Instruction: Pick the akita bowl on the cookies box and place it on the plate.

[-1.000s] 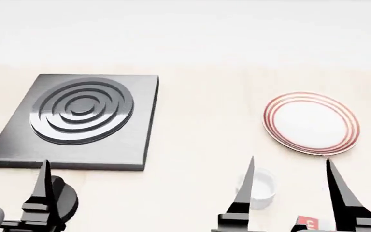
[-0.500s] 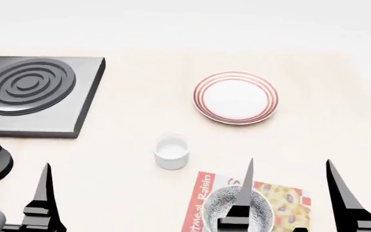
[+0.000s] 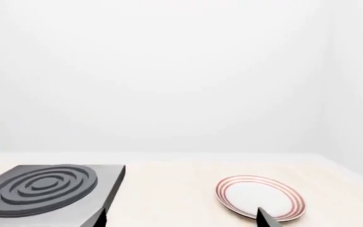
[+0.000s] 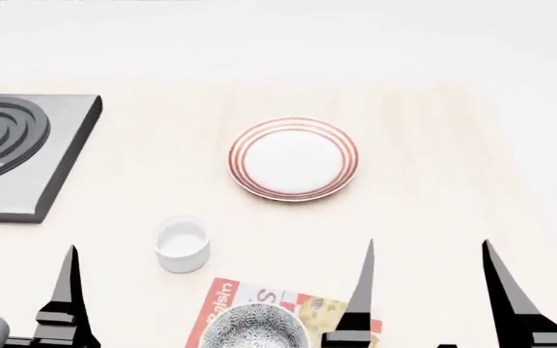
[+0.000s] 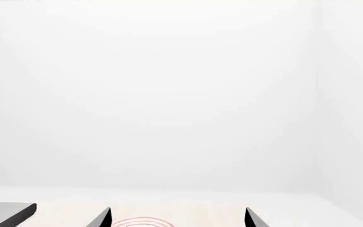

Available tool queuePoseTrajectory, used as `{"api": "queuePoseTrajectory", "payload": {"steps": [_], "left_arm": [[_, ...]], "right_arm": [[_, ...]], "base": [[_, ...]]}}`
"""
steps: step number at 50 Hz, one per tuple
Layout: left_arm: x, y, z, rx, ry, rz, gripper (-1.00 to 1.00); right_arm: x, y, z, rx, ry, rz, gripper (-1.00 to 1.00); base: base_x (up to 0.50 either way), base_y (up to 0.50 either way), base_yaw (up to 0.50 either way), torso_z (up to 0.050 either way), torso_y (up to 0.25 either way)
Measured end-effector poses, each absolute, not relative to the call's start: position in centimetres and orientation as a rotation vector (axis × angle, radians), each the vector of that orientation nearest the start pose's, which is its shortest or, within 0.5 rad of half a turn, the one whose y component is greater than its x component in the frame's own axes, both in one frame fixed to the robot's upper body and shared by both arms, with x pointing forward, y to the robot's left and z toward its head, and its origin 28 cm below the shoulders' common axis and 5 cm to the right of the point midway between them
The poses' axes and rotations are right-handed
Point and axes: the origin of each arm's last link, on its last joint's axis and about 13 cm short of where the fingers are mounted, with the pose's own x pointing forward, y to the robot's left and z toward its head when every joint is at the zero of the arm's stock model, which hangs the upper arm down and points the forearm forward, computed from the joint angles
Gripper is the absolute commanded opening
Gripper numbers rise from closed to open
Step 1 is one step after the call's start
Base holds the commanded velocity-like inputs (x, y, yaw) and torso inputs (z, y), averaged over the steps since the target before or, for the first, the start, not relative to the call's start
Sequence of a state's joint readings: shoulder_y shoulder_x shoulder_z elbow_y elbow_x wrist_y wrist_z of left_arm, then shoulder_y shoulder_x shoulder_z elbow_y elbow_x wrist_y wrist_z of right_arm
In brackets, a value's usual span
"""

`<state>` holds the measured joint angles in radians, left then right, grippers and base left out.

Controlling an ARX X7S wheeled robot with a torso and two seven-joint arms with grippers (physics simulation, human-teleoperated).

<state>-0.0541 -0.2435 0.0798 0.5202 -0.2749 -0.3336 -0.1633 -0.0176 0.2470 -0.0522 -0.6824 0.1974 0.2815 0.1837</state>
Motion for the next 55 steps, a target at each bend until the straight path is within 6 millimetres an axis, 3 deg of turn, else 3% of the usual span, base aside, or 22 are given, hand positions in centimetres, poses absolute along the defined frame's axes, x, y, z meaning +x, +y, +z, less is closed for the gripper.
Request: {"api": "queuePoseTrajectory", "payload": {"steps": [28,55], "left_arm": [[20.96,22.32,11.05,-0.040,-0.206,-0.052,1.00],[20.88,22.69,11.63,-0.113,-0.245,-0.094,1.00]], "right_arm": [[18.62,-11.40,13.22,-0.044,-0.379,0.017,1.00],[18.70,-11.35,13.27,-0.078,-0.378,0.005,1.00]], "base": [[0.50,-0.15,0.00,0.000,0.000],[0.00,0.00,0.00,0.050,0.000]]}}
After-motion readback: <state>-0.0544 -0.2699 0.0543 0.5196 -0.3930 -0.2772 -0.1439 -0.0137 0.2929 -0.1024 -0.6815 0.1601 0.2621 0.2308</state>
